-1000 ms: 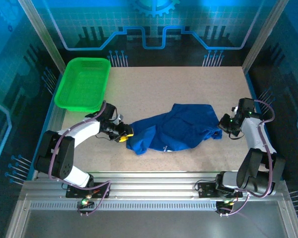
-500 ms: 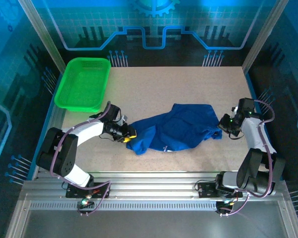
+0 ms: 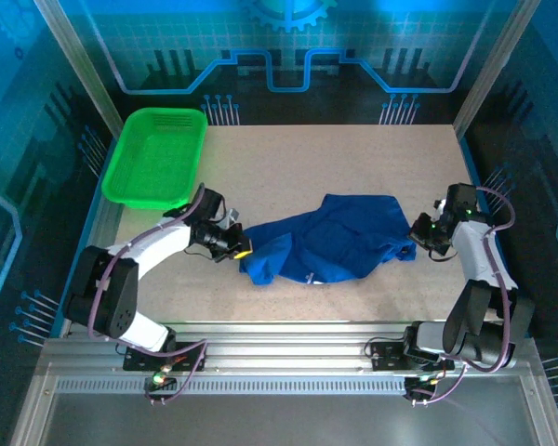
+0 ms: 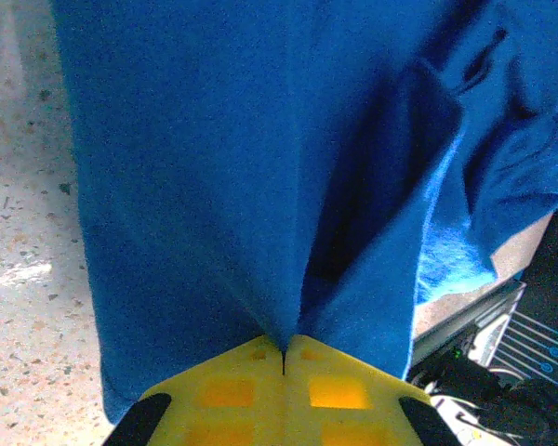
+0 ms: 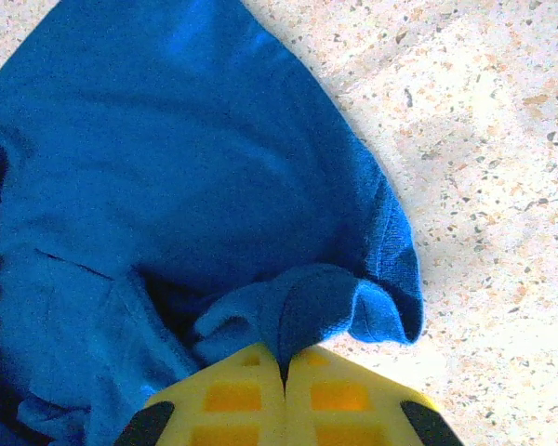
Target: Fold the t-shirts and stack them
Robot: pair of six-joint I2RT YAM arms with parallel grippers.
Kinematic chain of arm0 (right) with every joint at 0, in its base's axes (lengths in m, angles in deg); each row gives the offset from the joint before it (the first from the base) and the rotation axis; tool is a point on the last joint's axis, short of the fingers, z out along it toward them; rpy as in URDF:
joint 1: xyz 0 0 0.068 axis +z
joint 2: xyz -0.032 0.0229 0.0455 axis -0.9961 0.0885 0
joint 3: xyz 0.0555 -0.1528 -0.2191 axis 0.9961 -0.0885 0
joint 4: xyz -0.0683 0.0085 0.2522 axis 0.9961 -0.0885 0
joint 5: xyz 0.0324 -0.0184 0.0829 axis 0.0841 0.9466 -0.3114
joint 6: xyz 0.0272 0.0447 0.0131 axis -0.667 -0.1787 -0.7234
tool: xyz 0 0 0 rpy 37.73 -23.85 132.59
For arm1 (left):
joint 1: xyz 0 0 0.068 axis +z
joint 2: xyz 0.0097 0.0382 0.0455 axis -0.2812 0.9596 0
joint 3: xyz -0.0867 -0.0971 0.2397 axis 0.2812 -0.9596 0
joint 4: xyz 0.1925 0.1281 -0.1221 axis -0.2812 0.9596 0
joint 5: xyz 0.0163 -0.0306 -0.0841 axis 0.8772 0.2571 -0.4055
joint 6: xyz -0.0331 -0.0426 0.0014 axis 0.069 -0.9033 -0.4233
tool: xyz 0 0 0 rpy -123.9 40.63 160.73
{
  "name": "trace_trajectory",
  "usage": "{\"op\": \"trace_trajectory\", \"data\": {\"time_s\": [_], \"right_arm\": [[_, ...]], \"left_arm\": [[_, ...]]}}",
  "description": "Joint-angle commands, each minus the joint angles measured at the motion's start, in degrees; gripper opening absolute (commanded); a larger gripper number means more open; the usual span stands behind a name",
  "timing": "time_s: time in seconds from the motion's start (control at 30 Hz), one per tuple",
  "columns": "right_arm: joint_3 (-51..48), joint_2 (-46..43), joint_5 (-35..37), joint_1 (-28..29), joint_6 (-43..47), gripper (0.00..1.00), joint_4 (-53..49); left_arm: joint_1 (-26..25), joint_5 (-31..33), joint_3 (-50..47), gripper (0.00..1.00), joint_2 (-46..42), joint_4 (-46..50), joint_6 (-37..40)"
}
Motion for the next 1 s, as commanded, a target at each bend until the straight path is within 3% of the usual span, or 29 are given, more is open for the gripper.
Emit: {"op": "trace_trajectory", "data": {"time_s": [0.0, 0.97], "right_arm": [[0.5, -0.8, -0.6, -0.5, 1.1, 0.03, -0.7], [0.3, -0.9, -0.3, -0.5, 1.9, 0.03, -1.3]], "left_arm": [[0.1, 0.6, 2.8, 0.01, -1.7, 5.7, 3.4], [-4.4, -2.9, -4.7, 0.33, -3.1, 2.5, 1.3]]}}
